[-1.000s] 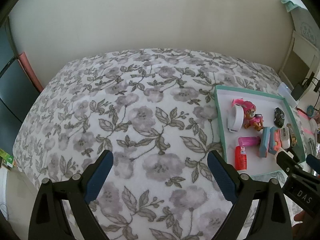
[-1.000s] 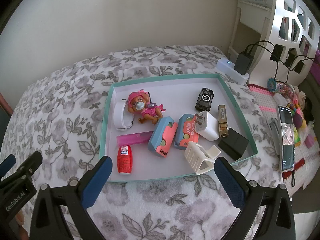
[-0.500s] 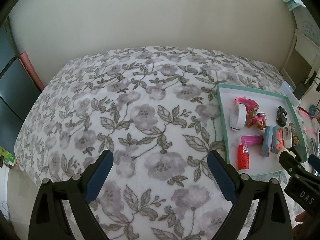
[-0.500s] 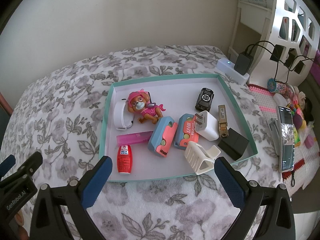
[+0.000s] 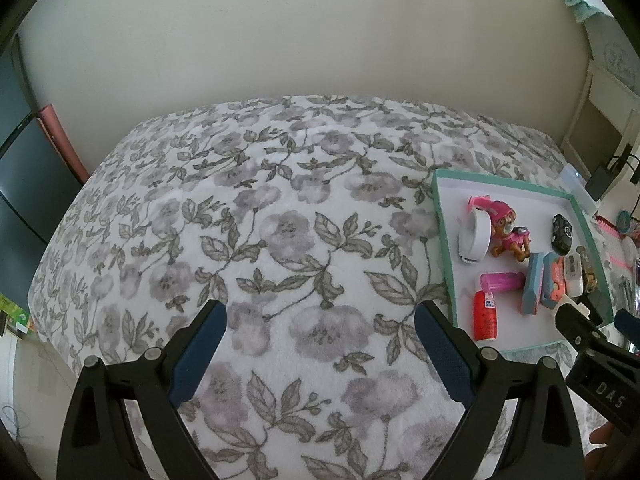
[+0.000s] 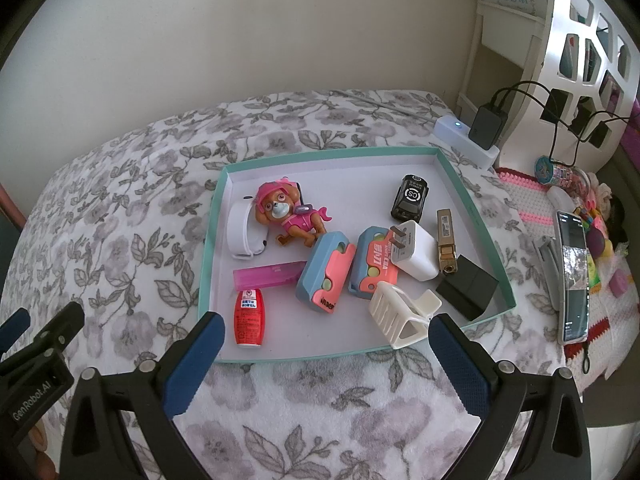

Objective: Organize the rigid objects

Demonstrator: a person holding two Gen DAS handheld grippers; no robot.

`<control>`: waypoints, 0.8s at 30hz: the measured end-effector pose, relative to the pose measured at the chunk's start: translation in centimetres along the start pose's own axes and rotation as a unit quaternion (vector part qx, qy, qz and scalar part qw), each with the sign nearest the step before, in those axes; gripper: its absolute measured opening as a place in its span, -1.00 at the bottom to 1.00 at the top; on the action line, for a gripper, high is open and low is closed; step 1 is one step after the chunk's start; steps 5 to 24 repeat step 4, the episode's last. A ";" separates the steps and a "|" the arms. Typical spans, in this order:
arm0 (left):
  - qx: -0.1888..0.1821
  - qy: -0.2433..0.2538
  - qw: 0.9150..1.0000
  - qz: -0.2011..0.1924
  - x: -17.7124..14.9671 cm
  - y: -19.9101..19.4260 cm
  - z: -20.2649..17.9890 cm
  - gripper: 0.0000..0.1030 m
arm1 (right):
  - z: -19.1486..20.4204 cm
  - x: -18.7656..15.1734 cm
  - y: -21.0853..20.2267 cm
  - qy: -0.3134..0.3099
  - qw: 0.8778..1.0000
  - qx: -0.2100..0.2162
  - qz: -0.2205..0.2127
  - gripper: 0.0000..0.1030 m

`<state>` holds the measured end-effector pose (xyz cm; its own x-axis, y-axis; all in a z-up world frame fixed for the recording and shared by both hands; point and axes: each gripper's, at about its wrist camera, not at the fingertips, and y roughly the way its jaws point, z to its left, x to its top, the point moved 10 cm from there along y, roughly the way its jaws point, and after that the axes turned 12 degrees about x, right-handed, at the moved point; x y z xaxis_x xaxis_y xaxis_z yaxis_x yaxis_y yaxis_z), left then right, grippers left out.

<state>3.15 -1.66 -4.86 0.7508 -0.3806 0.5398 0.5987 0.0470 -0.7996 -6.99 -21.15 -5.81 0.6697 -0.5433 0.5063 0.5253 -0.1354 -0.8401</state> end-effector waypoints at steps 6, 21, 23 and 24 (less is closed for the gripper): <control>0.001 -0.001 1.000 0.001 0.0 0.0 0.0 0.85 | 0.0 0.0 0.0 0.000 1.000 0.000 0.000 1.00; 0.001 -0.001 1.000 0.001 0.0 0.0 0.0 0.85 | 0.0 0.0 0.0 0.000 1.000 0.000 0.000 1.00; 0.001 -0.001 1.000 0.001 0.0 0.0 0.0 0.85 | 0.0 0.0 0.0 0.000 1.000 0.000 0.000 1.00; 0.001 -0.001 1.000 0.001 0.0 0.0 0.0 0.85 | 0.0 0.0 0.0 0.000 1.000 0.000 0.000 1.00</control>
